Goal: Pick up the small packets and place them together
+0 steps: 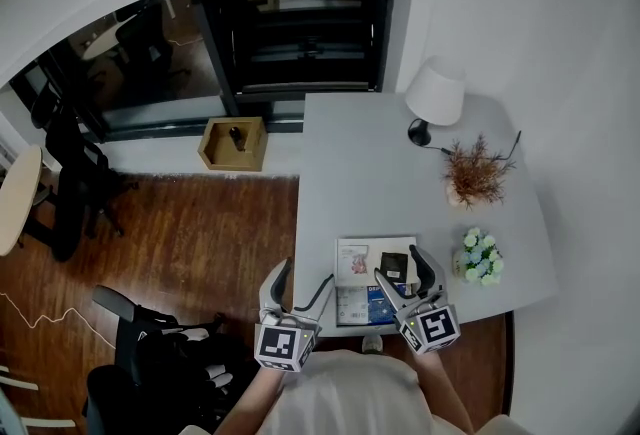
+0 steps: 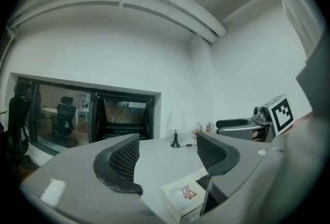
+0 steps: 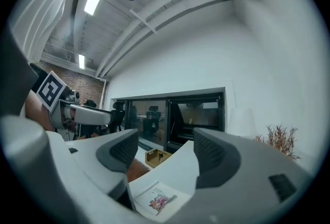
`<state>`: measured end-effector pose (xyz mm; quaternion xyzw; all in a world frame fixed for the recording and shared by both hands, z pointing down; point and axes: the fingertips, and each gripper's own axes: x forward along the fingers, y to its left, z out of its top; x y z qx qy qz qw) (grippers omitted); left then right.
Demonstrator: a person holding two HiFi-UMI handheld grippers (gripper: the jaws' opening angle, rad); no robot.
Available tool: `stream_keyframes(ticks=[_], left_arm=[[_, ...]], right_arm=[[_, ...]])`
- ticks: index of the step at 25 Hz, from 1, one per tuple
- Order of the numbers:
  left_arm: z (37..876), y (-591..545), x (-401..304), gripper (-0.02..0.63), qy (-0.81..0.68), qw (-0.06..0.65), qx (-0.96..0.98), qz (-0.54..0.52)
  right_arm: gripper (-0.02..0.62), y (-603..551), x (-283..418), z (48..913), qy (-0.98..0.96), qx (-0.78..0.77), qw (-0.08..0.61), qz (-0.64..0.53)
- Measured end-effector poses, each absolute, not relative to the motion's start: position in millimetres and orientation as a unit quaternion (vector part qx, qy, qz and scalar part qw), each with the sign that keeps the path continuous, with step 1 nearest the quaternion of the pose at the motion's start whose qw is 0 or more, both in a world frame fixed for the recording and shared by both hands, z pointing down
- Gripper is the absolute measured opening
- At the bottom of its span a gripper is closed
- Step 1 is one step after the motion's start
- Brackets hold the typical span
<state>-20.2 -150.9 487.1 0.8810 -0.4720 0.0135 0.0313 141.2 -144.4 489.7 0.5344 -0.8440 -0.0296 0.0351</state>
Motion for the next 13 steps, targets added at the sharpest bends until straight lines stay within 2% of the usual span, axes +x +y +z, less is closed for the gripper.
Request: stream_keyframes(ticks=[9,13], left_arm=[[486,-152,-18,0.339,-0.468,0.029,0.883,0.015],[493,-151,-15,0.339,-0.468,0.031,0.883,0.018]], right_arm=[[0.350,-144,145,492,-0.843,0.536,0.035,-0.028],[0.350,-141,136,500,-0.850,0.518,0.082,-0.045]])
